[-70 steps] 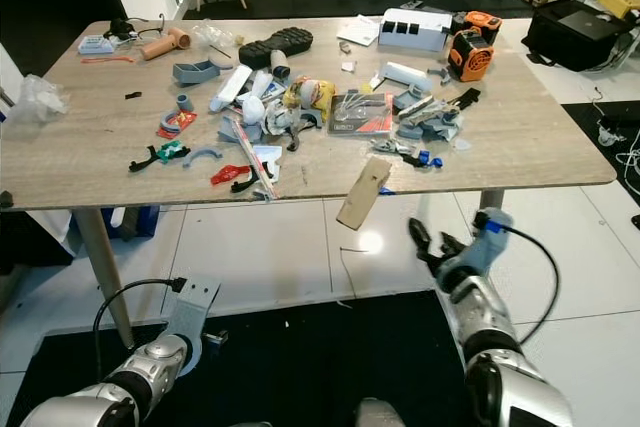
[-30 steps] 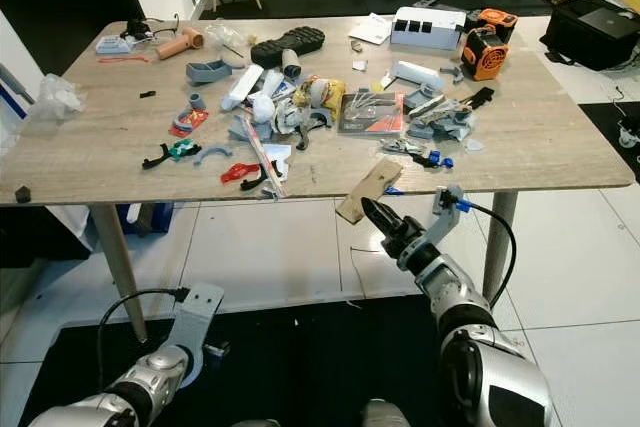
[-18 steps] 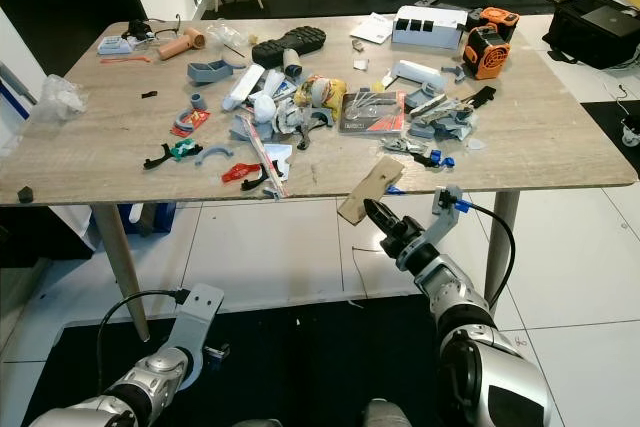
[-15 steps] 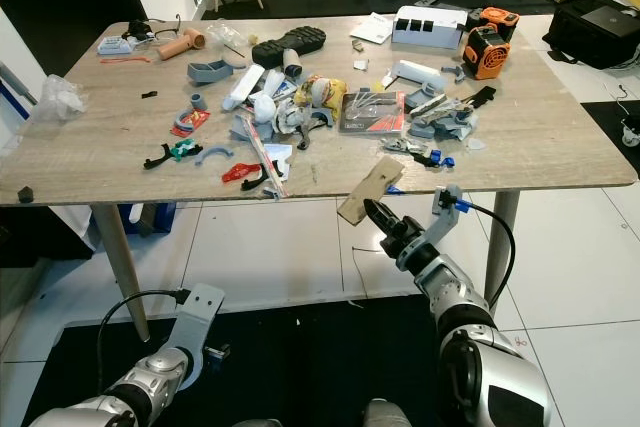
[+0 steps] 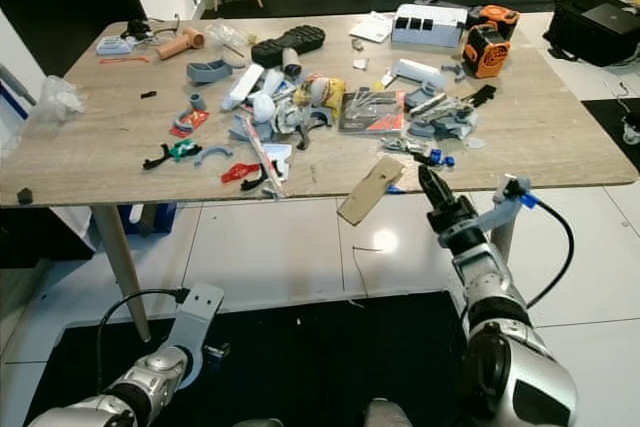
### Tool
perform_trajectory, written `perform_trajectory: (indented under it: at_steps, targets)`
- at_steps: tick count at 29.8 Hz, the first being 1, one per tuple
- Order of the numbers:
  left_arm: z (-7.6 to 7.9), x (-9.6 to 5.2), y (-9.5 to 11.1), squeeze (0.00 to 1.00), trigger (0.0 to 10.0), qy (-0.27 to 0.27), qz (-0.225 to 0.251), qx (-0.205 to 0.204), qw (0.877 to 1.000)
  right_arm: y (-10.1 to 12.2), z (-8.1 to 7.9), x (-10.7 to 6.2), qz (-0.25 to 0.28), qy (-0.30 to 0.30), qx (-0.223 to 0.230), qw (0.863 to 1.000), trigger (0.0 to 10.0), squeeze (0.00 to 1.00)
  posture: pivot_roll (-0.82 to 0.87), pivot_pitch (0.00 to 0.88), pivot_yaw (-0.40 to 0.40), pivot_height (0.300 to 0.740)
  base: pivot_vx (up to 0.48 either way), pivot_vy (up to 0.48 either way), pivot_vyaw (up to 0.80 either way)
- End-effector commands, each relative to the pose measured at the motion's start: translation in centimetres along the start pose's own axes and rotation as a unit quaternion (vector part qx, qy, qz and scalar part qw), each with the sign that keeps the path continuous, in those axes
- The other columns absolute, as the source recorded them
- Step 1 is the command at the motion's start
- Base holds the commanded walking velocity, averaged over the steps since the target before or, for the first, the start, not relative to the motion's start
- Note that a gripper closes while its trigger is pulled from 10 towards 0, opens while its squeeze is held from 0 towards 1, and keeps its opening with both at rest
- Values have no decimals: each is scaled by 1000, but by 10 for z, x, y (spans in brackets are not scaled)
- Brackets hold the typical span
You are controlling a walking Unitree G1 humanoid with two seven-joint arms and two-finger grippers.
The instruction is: Picking trash to rubbish bin
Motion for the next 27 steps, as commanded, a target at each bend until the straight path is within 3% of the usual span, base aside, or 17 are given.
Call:
perform_trajectory:
  at_steps: [1, 6, 11, 12, 13, 14, 19, 27]
  targets:
    - [-5, -1, -4, 0, 10000, 4, -5, 1, 1000, -4, -1, -1, -8, 9, 6, 1000, 10000, 1000, 2, 1, 55, 740, 0, 0, 0]
    - [-5, -2, -6, 0, 10000, 2, -6, 4, 1000, -38, 7, -13, -74, -4, 14, 997, 10000, 1000, 5, 16, 64, 740, 0, 0, 0]
    - [-6, -2, -7, 0, 10000, 2, -7, 4, 1000, -47, 7, -13, -81, -5, 29, 996, 10000, 1000, 14, 25, 68, 740, 0, 0, 0]
    - [-6, -2, -10, 0, 10000, 2, -8, 4, 1000, -45, 0, -7, -71, 22, 52, 996, 10000, 220, 25, 35, 73, 740, 0, 0, 0]
    - [-6, -2, -10, 0, 10000, 2, -8, 4, 1000, -45, 0, -7, -71, 22, 52, 996, 10000, 220, 25, 35, 73, 740, 0, 0, 0]
    - [-6, -3, -11, 0, 10000, 3, -9, 4, 1000, -44, -4, -3, -68, 35, 61, 995, 10000, 0, 30, 40, 74, 740, 0, 0, 0]
    - [-7, -5, -19, 0, 10000, 2, -11, 5, 1000, -45, -15, 8, -70, 64, 73, 993, 10000, 0, 61, 81, 89, 740, 0, 0, 0]
    - [-6, -10, -39, 0, 10000, -1, -17, 6, 1000, -55, -17, 14, -70, 56, 84, 992, 10000, 0, 116, 155, 110, 740, 0, 0, 0]
Point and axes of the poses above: a point about 5 cm out from each wrist's last joint towards the gripper, its own x axis pointing out of the wrist towards the gripper, its own y axis along the axis of the wrist's last joint, z = x × y, the point moved 2 cm from there along x, pointing out of the wrist towards the gripper, and after that the axes turned 12 degrees about x, right-handed, at the moved point
